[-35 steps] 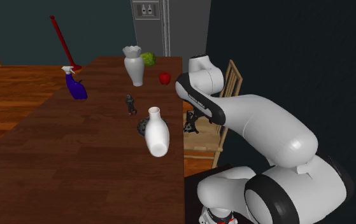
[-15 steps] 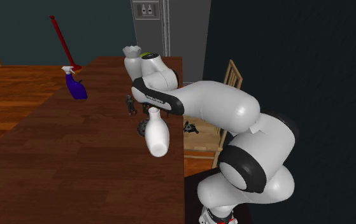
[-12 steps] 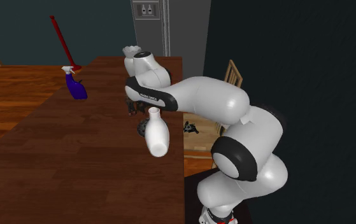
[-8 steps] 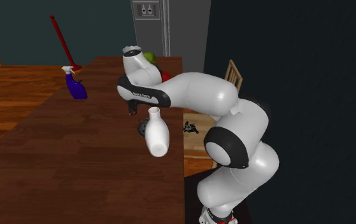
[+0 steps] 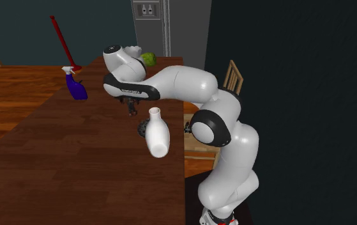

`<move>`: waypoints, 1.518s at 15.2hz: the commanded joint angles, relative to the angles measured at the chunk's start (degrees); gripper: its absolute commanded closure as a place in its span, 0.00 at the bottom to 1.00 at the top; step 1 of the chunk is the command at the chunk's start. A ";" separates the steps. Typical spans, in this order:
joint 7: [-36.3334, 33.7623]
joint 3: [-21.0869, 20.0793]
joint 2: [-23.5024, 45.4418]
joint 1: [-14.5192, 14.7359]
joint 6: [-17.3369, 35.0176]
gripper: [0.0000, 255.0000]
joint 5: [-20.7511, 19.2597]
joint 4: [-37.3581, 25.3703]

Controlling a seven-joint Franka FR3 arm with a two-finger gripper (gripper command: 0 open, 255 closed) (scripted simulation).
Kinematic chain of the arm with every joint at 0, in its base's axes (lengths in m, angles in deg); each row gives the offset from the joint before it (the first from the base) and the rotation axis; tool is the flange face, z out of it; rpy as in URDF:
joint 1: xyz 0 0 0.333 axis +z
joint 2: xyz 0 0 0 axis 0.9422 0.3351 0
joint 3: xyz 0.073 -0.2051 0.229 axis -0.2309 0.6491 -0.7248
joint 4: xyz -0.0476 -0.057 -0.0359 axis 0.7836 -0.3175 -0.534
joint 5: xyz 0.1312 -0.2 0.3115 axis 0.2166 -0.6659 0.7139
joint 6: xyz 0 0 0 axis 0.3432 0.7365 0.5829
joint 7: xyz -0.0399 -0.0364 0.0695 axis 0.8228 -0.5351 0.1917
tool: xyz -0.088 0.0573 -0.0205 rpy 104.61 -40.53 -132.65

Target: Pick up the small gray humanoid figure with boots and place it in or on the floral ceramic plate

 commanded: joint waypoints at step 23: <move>-3.24 0.29 4.75 0.86 4.13 1.00 -3.89 -0.27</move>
